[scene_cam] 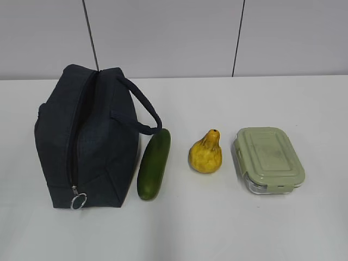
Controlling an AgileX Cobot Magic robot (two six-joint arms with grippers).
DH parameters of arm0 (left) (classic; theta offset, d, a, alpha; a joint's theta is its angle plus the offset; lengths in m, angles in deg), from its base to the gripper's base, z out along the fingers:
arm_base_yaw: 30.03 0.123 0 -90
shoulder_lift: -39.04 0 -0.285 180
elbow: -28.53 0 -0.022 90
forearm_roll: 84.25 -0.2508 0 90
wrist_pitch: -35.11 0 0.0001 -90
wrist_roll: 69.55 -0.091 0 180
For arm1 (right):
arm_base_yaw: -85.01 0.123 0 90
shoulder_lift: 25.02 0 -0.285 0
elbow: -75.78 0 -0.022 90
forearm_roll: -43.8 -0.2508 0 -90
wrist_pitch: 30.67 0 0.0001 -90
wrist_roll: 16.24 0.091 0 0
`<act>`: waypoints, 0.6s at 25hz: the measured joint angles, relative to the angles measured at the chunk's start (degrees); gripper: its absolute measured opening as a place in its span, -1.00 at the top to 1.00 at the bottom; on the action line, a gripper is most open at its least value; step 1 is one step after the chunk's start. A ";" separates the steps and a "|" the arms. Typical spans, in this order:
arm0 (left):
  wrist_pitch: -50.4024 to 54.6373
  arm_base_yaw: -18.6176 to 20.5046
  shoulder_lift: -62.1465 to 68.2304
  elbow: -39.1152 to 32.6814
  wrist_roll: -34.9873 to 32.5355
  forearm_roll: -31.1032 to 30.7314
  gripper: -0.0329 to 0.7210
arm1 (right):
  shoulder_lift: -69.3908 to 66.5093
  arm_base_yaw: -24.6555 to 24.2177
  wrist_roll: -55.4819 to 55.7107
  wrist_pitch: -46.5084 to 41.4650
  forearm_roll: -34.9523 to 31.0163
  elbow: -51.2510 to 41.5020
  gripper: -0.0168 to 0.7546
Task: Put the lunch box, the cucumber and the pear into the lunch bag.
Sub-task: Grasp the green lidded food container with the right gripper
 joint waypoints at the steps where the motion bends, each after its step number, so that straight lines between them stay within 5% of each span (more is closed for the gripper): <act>1: 0.00 0.00 0.00 0.00 0.00 0.00 -0.28 | 0.00 0.00 0.00 0.00 0.00 0.00 0.32; 15: 0.00 0.00 0.00 0.00 0.00 0.00 -0.28 | 0.00 0.00 0.00 0.00 0.00 0.00 0.32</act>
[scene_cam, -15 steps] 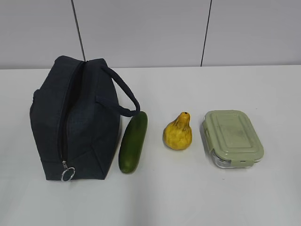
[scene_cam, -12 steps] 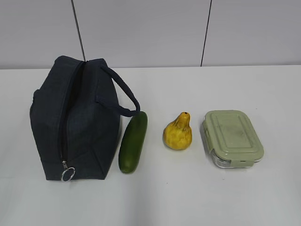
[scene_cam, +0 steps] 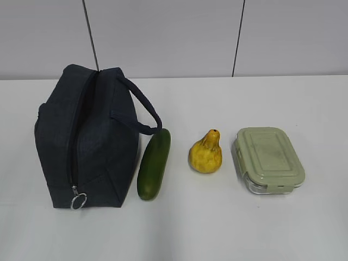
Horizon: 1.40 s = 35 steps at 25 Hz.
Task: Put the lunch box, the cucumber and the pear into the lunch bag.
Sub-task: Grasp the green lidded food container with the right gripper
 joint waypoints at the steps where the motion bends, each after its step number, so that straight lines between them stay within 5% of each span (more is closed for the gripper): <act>1: 0.00 0.00 0.00 0.00 0.00 0.00 -0.28 | 0.00 0.00 0.00 0.00 0.00 0.00 0.32; 31: 0.00 0.00 0.00 0.00 0.00 0.00 -0.28 | 0.00 0.00 0.00 0.00 -0.09 0.00 0.32; 35: 0.00 0.00 0.00 0.00 0.00 0.00 -0.28 | -1.42 0.00 0.00 0.35 0.36 0.12 0.20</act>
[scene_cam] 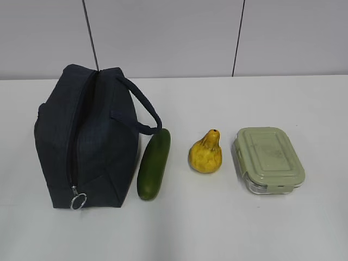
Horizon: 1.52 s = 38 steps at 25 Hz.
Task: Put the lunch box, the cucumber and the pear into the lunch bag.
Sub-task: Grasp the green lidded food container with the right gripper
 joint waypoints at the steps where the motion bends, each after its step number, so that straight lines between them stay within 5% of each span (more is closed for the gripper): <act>1: 0.00 0.00 0.00 0.00 0.00 0.00 -0.28 | -0.85 0.00 0.00 0.54 0.31 0.11 0.16; 8: 0.00 0.00 0.00 0.00 0.00 0.00 -0.28 | -12.54 0.00 0.00 11.21 0.27 2.42 -0.29; 15: 0.00 0.00 0.00 0.00 0.00 0.05 -0.28 | -27.28 0.00 0.19 18.13 -1.99 7.64 -0.31; 28: 0.00 0.00 0.00 0.00 0.00 0.05 -0.28 | -63.57 0.00 3.64 17.48 -5.93 29.55 -0.31; 38: 0.00 0.00 0.00 0.00 0.00 0.05 -0.28 | -75.87 0.00 3.39 18.20 -6.37 37.14 -0.31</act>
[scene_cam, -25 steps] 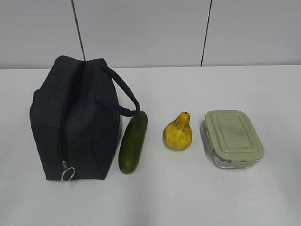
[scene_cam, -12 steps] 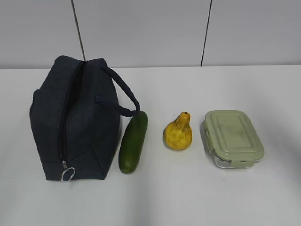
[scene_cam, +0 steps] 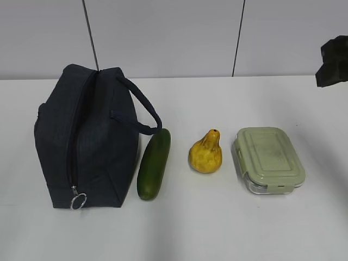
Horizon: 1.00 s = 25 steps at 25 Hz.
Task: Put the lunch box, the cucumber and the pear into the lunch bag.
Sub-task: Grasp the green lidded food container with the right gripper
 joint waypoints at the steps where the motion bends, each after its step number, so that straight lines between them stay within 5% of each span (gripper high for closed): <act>1: 0.00 0.00 0.00 0.00 0.00 0.00 -0.28 | -0.23 0.00 -0.25 0.12 0.81 0.00 -0.31; 8: 0.00 0.00 0.00 0.00 0.00 0.00 -0.28 | -3.95 -3.85 -2.51 0.20 -5.71 0.11 -0.30; 17: 0.00 0.00 0.00 0.00 0.00 0.00 -0.28 | -15.77 -14.85 -24.28 -10.95 -36.71 0.56 -0.05; 25: 0.00 0.00 0.00 0.00 0.00 0.00 -0.28 | -22.69 -17.86 -29.12 -16.78 -35.45 0.82 -0.02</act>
